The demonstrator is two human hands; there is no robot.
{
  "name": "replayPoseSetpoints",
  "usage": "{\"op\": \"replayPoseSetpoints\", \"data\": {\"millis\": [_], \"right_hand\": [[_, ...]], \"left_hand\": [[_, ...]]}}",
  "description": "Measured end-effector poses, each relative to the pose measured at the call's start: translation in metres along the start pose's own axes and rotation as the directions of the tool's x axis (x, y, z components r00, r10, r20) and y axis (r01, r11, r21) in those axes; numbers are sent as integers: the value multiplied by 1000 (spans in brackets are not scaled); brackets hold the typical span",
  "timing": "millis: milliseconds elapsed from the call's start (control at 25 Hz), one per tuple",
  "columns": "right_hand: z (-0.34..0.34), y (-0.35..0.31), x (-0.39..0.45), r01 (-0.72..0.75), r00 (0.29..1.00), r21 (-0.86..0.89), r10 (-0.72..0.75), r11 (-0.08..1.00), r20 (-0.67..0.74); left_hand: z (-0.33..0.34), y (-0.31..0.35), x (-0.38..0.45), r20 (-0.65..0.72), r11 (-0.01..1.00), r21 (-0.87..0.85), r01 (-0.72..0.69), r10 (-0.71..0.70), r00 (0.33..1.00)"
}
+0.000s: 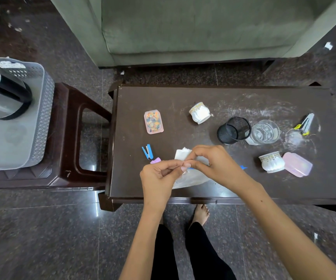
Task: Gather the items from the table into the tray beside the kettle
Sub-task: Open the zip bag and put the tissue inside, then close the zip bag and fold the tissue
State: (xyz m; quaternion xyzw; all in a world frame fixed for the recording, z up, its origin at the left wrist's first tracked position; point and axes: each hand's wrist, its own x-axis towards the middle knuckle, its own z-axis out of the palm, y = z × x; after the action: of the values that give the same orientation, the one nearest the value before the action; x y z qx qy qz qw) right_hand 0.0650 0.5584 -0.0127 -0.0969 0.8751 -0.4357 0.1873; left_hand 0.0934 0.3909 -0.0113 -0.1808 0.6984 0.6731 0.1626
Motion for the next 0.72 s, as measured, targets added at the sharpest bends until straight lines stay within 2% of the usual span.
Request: {"op": "replayPoseSetpoints", "data": {"millis": [160, 360, 560, 720], "right_hand": [[-6, 5, -4, 19, 999, -14, -19, 1000, 28], [-25, 22, -9, 4, 1000, -109, -1, 994, 26], [-33, 36, -7, -81, 996, -104, 84, 991, 20], [-32, 28, 12, -102, 991, -103, 110, 989, 75]], "left_hand": [[1, -1, 0, -42, 1000, 18, 13, -13, 999], [-19, 3, 4, -173, 989, -130, 68, -90, 981], [-52, -1, 14, -218, 978, -173, 115, -152, 964], [-78, 2, 23, -275, 970, -182, 161, -207, 939]]}}
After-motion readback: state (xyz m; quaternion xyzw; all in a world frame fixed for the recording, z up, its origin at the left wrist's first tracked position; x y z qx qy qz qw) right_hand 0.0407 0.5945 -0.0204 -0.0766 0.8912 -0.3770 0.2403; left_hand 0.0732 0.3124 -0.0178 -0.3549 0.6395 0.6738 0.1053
